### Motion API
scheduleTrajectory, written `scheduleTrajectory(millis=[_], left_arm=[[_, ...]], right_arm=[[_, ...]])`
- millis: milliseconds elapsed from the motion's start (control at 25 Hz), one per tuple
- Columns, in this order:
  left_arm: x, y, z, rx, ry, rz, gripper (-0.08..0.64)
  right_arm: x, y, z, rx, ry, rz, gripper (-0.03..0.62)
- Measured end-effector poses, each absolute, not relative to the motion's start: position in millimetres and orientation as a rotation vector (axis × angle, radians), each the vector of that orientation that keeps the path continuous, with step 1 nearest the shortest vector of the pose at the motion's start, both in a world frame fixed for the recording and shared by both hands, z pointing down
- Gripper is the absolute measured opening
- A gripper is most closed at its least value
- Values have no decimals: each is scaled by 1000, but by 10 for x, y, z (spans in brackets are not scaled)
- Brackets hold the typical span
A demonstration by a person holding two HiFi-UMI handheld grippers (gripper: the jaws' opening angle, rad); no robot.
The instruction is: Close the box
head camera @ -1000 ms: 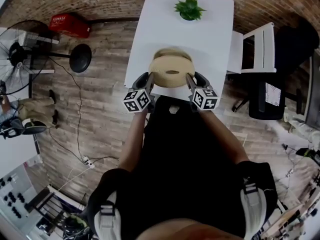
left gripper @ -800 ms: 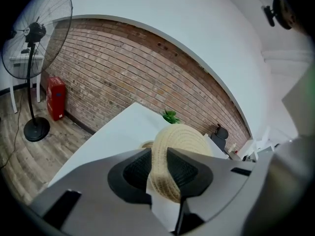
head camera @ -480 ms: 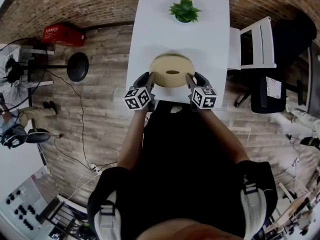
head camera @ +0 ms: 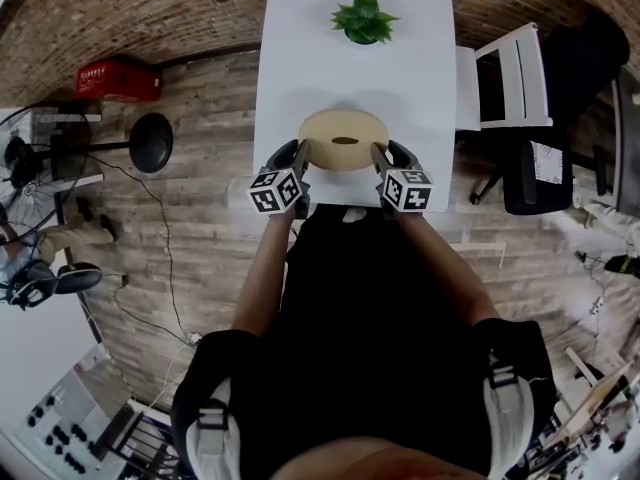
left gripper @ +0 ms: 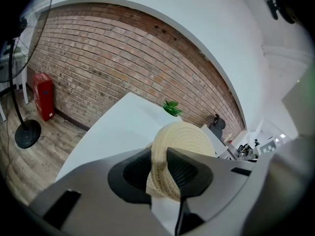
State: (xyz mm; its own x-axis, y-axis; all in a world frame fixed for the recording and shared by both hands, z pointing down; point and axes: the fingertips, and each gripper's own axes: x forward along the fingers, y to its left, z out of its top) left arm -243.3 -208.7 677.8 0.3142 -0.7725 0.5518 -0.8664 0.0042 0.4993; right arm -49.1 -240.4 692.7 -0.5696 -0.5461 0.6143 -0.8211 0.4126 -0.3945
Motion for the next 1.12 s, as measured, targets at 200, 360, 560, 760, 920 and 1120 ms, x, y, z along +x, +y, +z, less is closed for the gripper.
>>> scheduleTrajectory(millis=[200, 360, 560, 760, 920, 1120], left_arm=[[-2439, -2141, 6872, 1772, -1430, 161, 109], [-2437, -2180, 6921, 1788, -1393, 183, 109], [-2456, -2194, 7022, 1790, -1356, 218, 109], [-2458, -2176, 7108, 1786, -1314, 243, 109], [-2434, -2223, 7085, 1814, -1296, 250, 109], [-2423, -2255, 7109, 1827, -1277, 262, 109]], right_arm=[[-489, -2436, 6985, 1192, -2257, 981, 140], [-490, -2448, 7015, 1218, -2243, 1000, 140], [-525, -2456, 7045, 1213, -2231, 963, 147], [-545, -2454, 7067, 1210, -2219, 928, 149], [-519, -2442, 7092, 1222, -2197, 858, 158], [-496, -2449, 7116, 1252, -2181, 857, 158]])
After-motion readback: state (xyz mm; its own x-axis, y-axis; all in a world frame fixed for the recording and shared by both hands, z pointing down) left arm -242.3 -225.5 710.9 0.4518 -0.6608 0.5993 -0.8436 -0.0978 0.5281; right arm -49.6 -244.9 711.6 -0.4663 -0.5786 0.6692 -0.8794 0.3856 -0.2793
